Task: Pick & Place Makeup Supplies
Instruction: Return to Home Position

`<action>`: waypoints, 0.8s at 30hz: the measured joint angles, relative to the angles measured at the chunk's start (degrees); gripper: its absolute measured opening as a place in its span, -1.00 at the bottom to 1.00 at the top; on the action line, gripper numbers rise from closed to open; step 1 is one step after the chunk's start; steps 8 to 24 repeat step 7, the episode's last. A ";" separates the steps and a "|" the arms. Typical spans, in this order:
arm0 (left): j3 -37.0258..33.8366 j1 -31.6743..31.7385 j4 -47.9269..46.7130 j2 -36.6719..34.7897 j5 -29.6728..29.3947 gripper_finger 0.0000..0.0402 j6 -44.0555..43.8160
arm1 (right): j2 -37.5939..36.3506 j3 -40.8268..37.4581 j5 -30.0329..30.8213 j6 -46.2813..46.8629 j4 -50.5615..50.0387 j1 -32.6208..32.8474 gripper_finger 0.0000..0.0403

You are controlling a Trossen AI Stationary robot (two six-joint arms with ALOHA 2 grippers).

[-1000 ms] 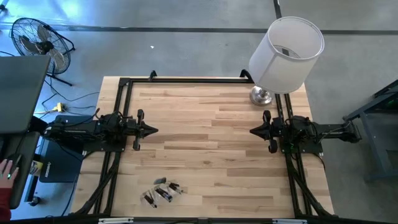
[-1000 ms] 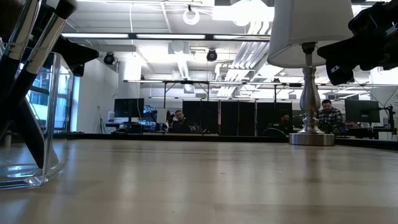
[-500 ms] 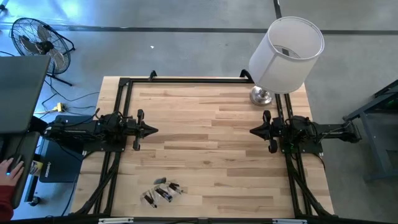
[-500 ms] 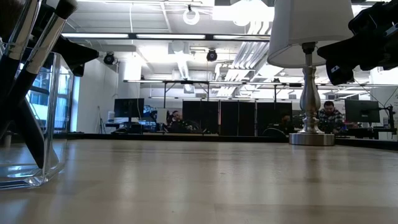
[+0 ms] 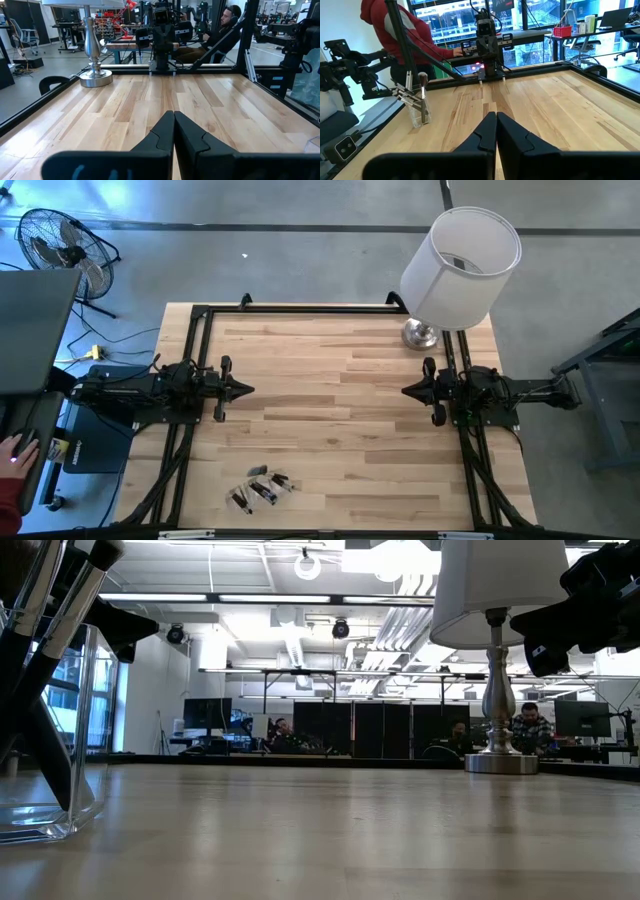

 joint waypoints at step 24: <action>-0.01 0.00 0.00 0.01 0.00 -1.00 0.02 | -0.01 0.02 0.00 0.00 0.00 0.00 -0.96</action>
